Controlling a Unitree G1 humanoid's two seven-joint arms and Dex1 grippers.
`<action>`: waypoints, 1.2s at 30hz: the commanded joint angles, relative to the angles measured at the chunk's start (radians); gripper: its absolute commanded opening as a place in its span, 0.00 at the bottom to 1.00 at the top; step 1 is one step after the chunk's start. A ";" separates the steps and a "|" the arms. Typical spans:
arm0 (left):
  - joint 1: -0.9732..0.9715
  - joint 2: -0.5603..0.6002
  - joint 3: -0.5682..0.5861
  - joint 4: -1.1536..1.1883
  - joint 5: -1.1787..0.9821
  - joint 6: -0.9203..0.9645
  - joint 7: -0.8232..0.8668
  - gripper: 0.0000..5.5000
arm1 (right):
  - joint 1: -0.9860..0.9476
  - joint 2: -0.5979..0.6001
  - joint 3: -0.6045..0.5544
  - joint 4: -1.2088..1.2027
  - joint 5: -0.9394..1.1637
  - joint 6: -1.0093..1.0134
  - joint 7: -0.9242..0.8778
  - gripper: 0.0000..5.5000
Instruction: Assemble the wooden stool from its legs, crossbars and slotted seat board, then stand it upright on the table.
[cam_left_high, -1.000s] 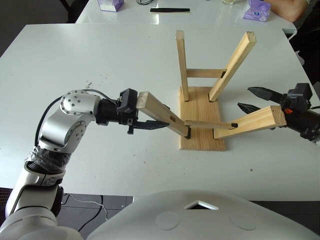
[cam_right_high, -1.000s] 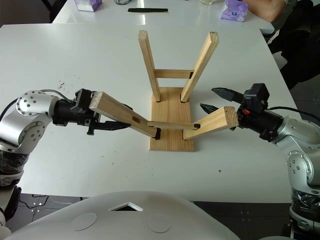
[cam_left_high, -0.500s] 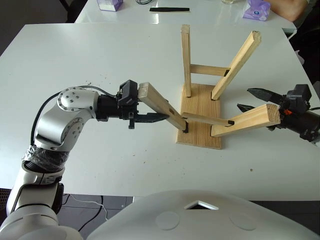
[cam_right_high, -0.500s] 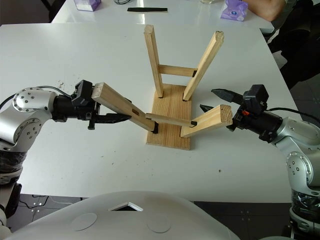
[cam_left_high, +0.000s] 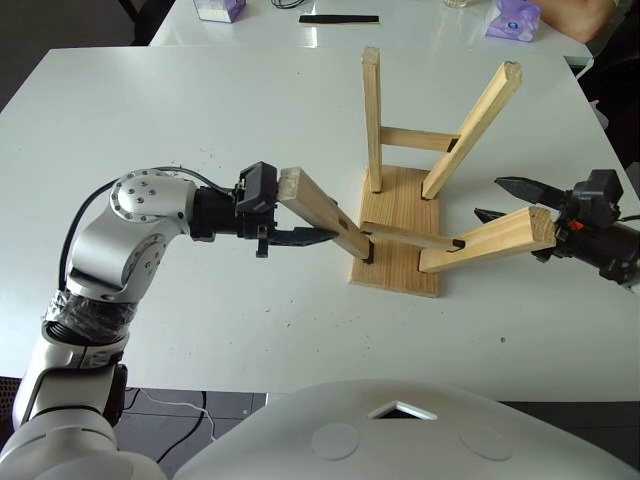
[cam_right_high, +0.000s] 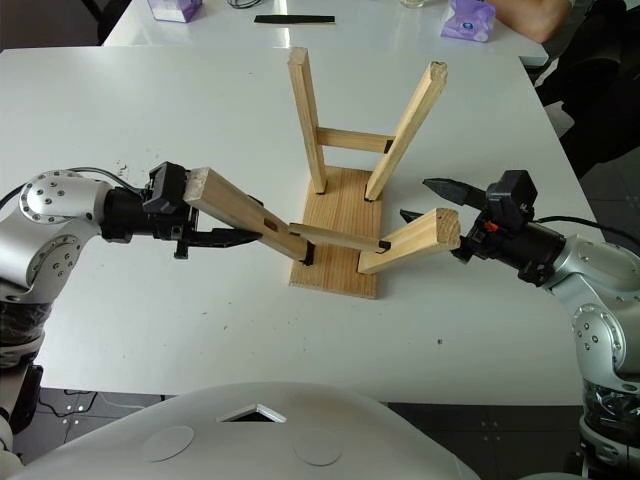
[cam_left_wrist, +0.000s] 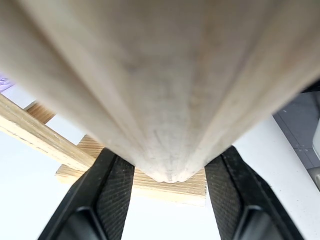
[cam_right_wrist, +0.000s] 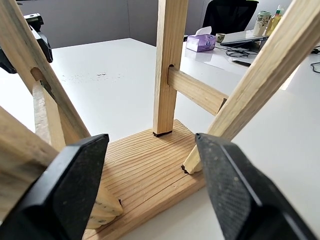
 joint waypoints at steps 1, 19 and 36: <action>-0.044 0.007 0.026 -0.005 0.001 0.013 0.002 0.37 | 0.005 0.000 0.005 -0.011 -0.016 -0.010 -0.002 0.58; -0.022 -0.004 0.009 0.003 0.041 0.002 -0.032 0.37 | 0.010 0.006 0.014 -0.008 -0.030 -0.021 -0.002 0.58; -0.014 0.007 -0.038 -0.001 0.066 -0.024 -0.074 0.37 | 0.016 0.021 0.022 -0.020 -0.042 -0.022 -0.012 0.58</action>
